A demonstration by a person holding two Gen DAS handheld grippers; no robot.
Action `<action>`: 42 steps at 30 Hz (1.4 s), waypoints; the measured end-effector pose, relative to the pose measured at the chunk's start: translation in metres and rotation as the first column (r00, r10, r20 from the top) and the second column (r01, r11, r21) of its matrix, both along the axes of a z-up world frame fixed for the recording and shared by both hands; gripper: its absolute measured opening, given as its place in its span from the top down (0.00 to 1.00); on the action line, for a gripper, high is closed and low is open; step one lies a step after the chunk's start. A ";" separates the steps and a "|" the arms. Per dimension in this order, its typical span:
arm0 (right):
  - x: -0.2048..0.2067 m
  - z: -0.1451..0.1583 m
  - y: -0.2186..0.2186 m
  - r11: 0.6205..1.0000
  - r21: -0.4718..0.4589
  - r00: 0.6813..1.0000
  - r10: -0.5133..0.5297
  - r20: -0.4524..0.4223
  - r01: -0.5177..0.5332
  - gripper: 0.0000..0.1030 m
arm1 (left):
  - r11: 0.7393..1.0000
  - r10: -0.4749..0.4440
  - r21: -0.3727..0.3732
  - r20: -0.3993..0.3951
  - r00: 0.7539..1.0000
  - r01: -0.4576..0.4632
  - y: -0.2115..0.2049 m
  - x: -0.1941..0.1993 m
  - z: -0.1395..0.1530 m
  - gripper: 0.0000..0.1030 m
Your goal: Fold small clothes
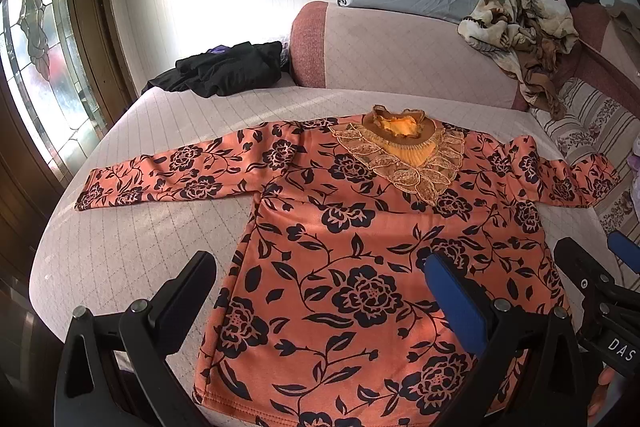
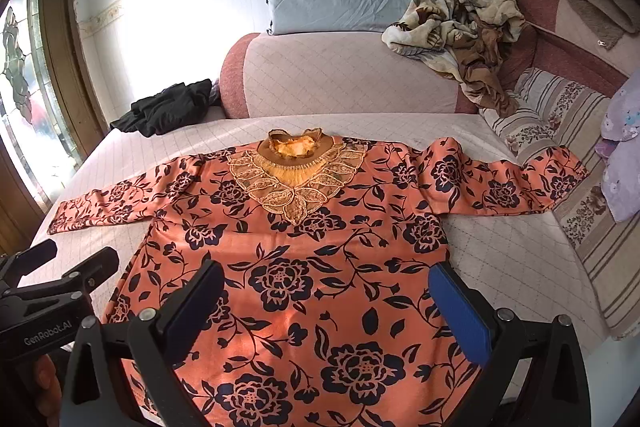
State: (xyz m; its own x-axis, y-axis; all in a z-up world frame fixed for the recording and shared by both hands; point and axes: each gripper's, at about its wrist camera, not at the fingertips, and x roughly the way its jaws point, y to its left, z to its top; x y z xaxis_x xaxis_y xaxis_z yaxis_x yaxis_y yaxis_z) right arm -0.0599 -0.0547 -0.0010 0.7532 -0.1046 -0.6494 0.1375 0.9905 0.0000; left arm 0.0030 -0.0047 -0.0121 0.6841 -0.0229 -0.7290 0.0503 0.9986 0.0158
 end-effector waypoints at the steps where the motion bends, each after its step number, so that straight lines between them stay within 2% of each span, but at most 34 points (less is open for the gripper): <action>1: 0.000 0.000 0.000 1.000 -0.001 1.000 0.001 0.000 -0.001 0.00 | 1.000 -0.001 0.001 0.000 1.000 0.001 0.000 0.000 0.000 0.00; 42: 0.010 -0.007 0.000 1.000 0.000 1.000 0.012 -0.011 -0.012 0.00 | 1.000 -0.007 -0.001 -0.016 1.000 0.007 -0.003 0.014 -0.003 0.00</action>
